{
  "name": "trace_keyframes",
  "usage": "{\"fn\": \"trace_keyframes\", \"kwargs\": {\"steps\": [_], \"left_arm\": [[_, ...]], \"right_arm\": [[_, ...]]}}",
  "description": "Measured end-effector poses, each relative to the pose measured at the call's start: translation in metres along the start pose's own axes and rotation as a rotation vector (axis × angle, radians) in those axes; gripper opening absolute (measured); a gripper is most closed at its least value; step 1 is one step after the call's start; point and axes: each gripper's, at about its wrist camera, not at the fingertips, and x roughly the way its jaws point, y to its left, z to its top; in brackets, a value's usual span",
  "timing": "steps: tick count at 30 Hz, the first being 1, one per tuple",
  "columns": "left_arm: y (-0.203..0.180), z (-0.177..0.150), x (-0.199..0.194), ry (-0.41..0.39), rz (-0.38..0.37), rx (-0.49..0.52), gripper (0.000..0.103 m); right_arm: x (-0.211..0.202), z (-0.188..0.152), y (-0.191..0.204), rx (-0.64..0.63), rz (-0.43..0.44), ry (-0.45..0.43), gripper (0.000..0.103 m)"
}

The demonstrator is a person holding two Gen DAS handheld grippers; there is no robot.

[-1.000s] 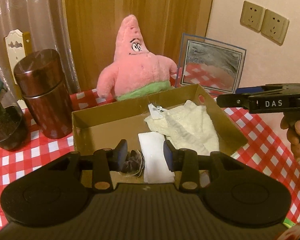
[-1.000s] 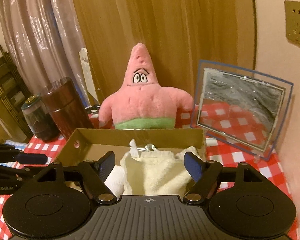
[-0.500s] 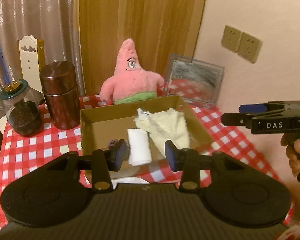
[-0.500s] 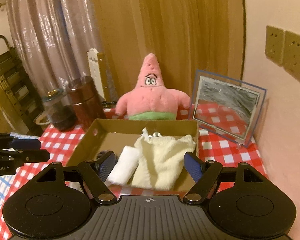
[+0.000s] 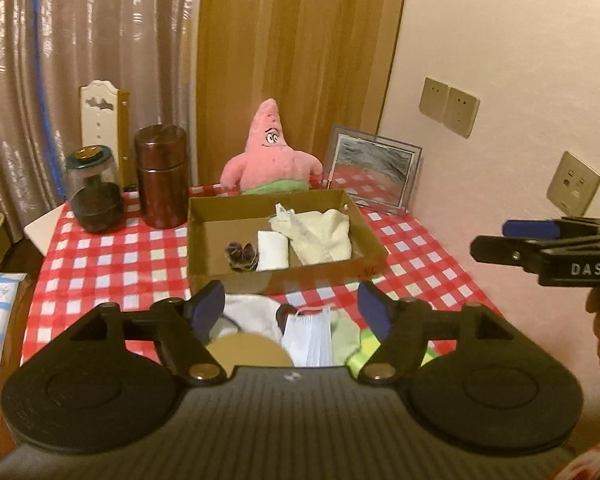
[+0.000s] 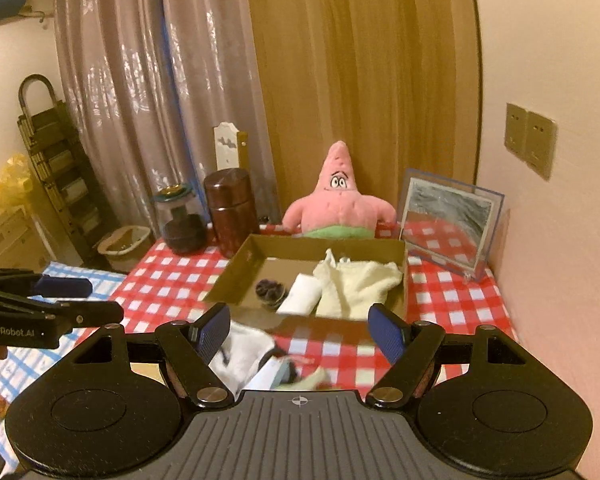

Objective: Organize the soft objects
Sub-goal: 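Withdraw both tools from the box toward the table, then grasp the black foam pad with the right tool while the left tool approaches the brown hair tie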

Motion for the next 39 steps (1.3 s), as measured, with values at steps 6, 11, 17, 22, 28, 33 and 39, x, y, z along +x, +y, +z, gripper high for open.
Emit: {"fn": "trace_keyframes", "kwargs": {"steps": [6, 11, 17, 22, 28, 33, 39], "left_arm": [[-0.006, -0.041, -0.037, -0.017, 0.029, -0.049, 0.084], [-0.008, -0.076, -0.053, 0.001, 0.071, -0.064, 0.088], [-0.008, -0.111, -0.063, 0.030, 0.122, -0.066, 0.089], [-0.004, -0.129, -0.064, 0.052, 0.136, -0.075, 0.089], [-0.001, -0.138, -0.060, 0.068, 0.147, -0.072, 0.089], [0.002, -0.140, -0.055, 0.077, 0.152, -0.063, 0.089], [0.011, -0.144, -0.043, 0.102, 0.164, -0.067, 0.089]], "right_arm": [[-0.040, -0.039, 0.019, 0.024, 0.002, -0.008, 0.076], [-0.063, -0.078, 0.033, 0.049, -0.003, 0.006, 0.076], [-0.074, -0.114, 0.042, 0.055, -0.019, 0.048, 0.076], [-0.075, -0.134, 0.045, 0.029, -0.038, 0.078, 0.076], [-0.067, -0.149, 0.056, -0.026, -0.017, 0.106, 0.076], [-0.054, -0.156, 0.066, -0.066, 0.008, 0.119, 0.076], [-0.033, -0.164, 0.072, -0.092, 0.036, 0.162, 0.076]]}}
